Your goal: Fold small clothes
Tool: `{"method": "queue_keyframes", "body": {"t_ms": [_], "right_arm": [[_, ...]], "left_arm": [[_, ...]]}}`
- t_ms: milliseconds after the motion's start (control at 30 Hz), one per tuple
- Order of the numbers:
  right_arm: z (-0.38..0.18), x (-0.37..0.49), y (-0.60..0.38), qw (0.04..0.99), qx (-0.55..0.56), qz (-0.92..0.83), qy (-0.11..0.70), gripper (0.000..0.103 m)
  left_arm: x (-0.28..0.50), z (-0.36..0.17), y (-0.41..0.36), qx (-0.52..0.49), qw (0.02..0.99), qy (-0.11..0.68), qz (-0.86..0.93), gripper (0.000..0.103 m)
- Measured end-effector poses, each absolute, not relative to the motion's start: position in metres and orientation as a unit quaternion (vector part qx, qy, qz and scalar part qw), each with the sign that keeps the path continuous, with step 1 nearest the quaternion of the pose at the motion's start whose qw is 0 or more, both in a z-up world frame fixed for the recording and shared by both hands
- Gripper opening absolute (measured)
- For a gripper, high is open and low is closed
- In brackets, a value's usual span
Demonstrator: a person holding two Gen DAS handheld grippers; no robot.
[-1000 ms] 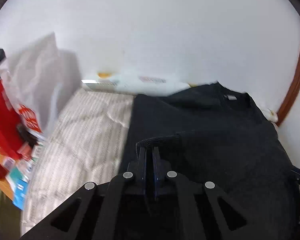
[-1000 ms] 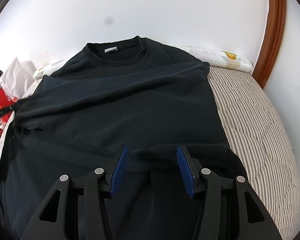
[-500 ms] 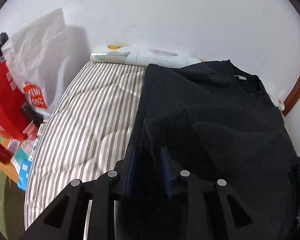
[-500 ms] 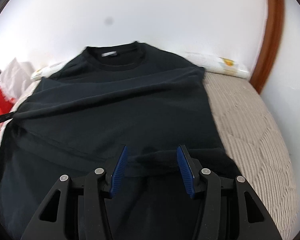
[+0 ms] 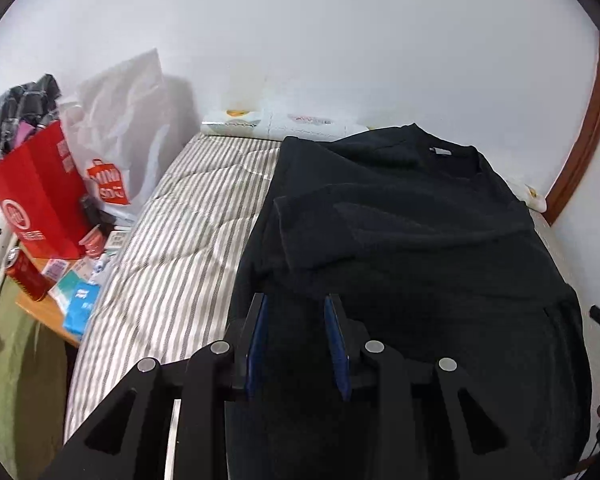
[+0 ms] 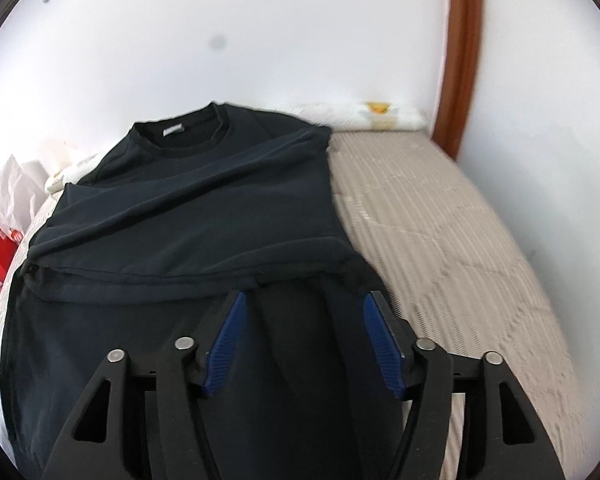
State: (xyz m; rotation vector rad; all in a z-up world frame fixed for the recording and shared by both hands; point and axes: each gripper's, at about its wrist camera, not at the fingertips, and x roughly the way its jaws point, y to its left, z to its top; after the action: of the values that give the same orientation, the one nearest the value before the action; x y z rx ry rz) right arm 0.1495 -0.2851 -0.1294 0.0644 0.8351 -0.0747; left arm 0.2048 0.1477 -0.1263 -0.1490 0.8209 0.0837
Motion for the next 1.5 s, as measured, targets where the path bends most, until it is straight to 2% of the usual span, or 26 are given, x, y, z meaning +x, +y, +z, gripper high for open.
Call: {"method": "queue_keyframes", "body": {"t_ms": [67,333,600,767,867,900,1033,1500], "right_arm": [[-0.123,0.133,-0.29,0.916,0.033,-0.038,0.397,0.068],[-0.112,0.075,-0.304,0.924,0.034,-0.052,0.378,0.067],[-0.149,0.059,-0.301,0.912,-0.008,-0.051,0.407,0.066],[-0.177,0.063,-0.301,0.902,0.016,-0.036,0.431,0.064],[-0.187,0.067,-0.293,0.898,0.015,-0.033,0.439,0.064],[-0.19,0.068,-0.289,0.895,0.01,-0.036,0.444,0.064],[-0.198,0.069,-0.28,0.894,-0.017,-0.055,0.445,0.064],[-0.202,0.069,-0.285,0.894,-0.004,-0.066,0.443,0.071]], "left_arm": [[0.19,-0.123,0.145,-0.075,0.914,0.397,0.042,0.027],[0.133,-0.127,0.134,-0.069,0.916,0.393,0.043,0.027],[0.096,-0.167,0.139,-0.062,0.901,0.423,0.072,0.027],[0.089,-0.187,0.153,-0.064,0.894,0.436,0.082,0.032],[0.089,-0.19,0.16,-0.068,0.898,0.427,0.086,0.048],[0.09,-0.19,0.161,-0.067,0.898,0.426,0.088,0.051],[0.092,-0.194,0.165,-0.065,0.903,0.416,0.084,0.053],[0.092,-0.197,0.162,-0.049,0.907,0.407,0.096,0.059]]}}
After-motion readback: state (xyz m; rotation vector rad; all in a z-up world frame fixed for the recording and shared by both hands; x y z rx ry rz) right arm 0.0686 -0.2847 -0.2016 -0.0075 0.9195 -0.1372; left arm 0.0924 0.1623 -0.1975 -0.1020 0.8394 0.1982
